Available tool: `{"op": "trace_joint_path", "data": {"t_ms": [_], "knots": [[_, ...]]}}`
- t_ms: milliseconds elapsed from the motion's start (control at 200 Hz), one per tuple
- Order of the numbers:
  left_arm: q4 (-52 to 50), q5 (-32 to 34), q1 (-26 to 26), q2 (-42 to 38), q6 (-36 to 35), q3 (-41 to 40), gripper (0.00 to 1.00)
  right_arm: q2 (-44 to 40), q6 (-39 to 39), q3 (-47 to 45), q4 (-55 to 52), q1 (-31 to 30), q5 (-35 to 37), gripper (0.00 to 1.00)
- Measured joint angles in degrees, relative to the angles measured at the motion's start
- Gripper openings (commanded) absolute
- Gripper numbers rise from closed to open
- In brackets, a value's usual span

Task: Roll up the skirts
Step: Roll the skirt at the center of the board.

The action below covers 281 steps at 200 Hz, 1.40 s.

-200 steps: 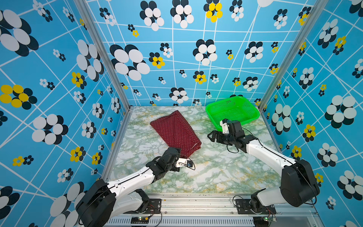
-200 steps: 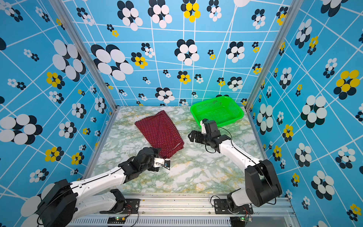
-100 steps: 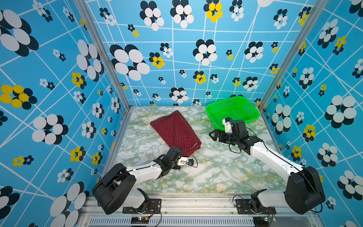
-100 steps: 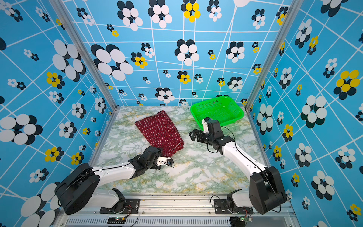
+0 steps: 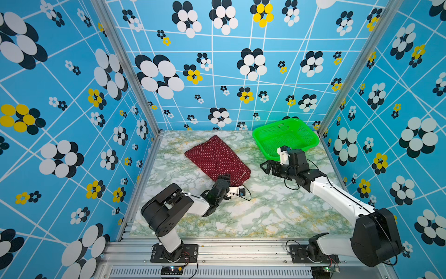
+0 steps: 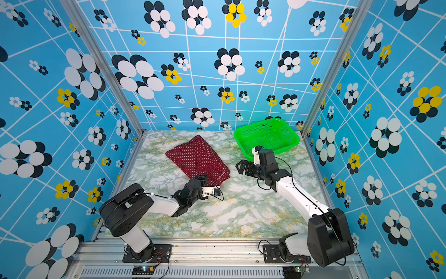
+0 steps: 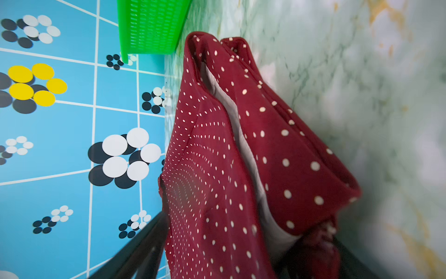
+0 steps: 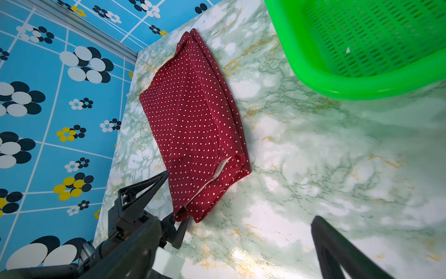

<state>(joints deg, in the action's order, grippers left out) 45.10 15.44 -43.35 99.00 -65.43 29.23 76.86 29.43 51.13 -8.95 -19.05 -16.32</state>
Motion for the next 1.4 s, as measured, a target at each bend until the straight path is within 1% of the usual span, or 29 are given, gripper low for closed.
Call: {"op": "trace_joint_path", "data": {"t_ms": [30, 60, 100, 115, 130, 140, 155, 235, 320, 470, 545, 605, 675, 750, 820, 894, 1014, 1119, 1239, 1314, 1404], "knots": [[1.3, 0.3, -0.4, 0.9, 0.0, 0.1, 0.74, 0.0, 0.0, -0.1, 0.3, 0.1, -0.1, 0.99], [2.5, 0.7, -0.8, 1.8, 0.3, 0.1, 0.65, 0.0, 0.0, -0.1, 0.4, 0.2, -0.2, 0.99], [3.4, 0.9, -1.3, 3.0, 0.2, 0.2, 0.50, 0.0, 0.1, -0.2, 0.7, 0.3, -0.2, 0.99], [4.2, 1.1, -1.5, 3.4, 0.3, 0.2, 0.46, 0.0, 0.1, -0.2, 0.7, 0.4, -0.3, 0.99], [4.2, 1.3, -1.7, 4.0, 0.5, 0.3, 0.45, 0.0, 0.2, -0.2, 0.8, 0.4, -0.3, 0.99], [4.4, 1.2, -1.8, 4.2, 0.3, 0.3, 0.40, 0.0, 0.2, -0.3, 0.9, 0.5, -0.3, 0.99], [4.8, 1.4, -1.9, 4.8, 0.6, 0.3, 0.36, 0.0, 0.2, -0.3, 1.0, 0.5, -0.3, 0.99], [6.1, 2.2, -2.6, 6.6, 0.3, 0.5, 0.26, 0.0, 0.2, -0.9, 1.1, 0.7, -0.5, 0.99], [5.7, 2.2, -2.8, 7.0, 1.1, 0.5, 0.16, 0.0, 0.5, -1.2, 1.1, 1.2, -0.7, 0.99], [0.5, 2.2, -3.3, 5.2, 3.7, 1.3, 0.00, 0.0, 1.1, -1.4, 1.5, 2.0, -1.0, 0.99], [-4.9, 2.2, -4.0, 2.4, 6.8, 1.8, 0.00, 0.0, 1.2, -1.4, 1.8, 2.1, -1.0, 0.99], [-9.8, 1.9, -4.9, -1.1, 10.8, 2.7, 0.00, 0.0, 1.3, -1.4, 2.0, 2.1, -1.2, 0.99], [-14.3, 1.2, -5.9, -5.8, 16.4, 4.0, 0.00, 0.1, 1.3, -1.4, 2.0, 2.1, -1.6, 0.99], [-17.8, -0.6, -6.7, -10.6, 24.2, 5.4, 0.00, 0.5, 1.3, -1.4, 2.0, 2.1, -2.2, 0.99], [-21.0, -3.2, -6.7, -13.8, 32.0, 6.6, 0.00, 1.2, 1.3, -1.4, 2.0, 2.1, -2.7, 0.99], [-24.1, -6.9, -6.0, -15.3, 39.8, 7.4, 0.00, 1.8, 1.3, -1.4, 2.0, 2.1, -3.2, 0.99], [-25.9, -14.5, -2.4, -15.5, 53.4, 6.1, 0.00, 2.1, 1.3, -1.4, 1.9, 2.1, -3.8, 0.99], [-22.3, -21.0, 0.9, -14.2, 64.4, 2.1, 0.00, 2.1, 1.2, -1.3, 1.3, 2.1, -4.0, 0.99], [-14.8, -27.2, 2.2, -8.2, 75.2, -2.6, 0.00, 1.9, 1.2, -1.3, -0.7, 2.1, -4.0, 0.99], [-6.1, -30.7, 3.2, -4.5, 81.3, -5.2, 0.00, 1.3, 0.8, -1.3, -2.3, 2.1, -4.0, 0.99], [6.4, -34.9, 5.7, 0.4, 88.5, -8.0, 0.00, 0.1, 0.1, -1.3, -4.1, 2.1, -3.9, 0.99]]}}
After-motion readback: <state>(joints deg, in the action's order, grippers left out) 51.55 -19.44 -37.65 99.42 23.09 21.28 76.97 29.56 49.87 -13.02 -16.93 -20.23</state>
